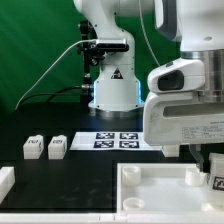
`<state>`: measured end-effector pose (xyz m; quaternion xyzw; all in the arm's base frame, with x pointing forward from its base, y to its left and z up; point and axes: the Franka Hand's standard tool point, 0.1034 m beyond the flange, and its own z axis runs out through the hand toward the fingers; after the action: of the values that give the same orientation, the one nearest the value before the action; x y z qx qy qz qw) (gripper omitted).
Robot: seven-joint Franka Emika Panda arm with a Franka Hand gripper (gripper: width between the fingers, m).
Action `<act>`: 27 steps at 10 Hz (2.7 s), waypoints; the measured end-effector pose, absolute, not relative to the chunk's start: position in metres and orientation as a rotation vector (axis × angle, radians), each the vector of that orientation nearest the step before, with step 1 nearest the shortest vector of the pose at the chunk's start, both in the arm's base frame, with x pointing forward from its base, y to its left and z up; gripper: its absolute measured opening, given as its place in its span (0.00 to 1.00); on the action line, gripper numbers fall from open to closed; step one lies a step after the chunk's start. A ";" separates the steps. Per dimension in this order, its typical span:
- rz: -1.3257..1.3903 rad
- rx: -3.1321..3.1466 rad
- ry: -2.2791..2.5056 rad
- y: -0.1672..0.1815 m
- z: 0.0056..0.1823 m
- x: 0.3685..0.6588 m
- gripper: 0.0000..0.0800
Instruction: Assemble one leg
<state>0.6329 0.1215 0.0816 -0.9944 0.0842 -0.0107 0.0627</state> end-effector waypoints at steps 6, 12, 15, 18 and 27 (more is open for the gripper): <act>0.025 -2.851 0.751 0.111 0.079 0.635 0.38; 0.016 -2.864 0.735 0.113 0.079 0.634 0.74; 0.016 -2.864 0.735 0.113 0.079 0.634 0.81; 0.016 -2.864 0.735 0.113 0.079 0.634 0.81; 0.003 -2.668 1.250 0.111 0.078 0.631 0.37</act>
Offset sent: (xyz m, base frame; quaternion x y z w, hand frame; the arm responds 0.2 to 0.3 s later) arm -0.0032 0.0049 -0.0074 0.0178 -0.0372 0.1677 0.9850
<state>0.6315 0.1114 0.0779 -0.9012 0.4223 0.0010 0.0973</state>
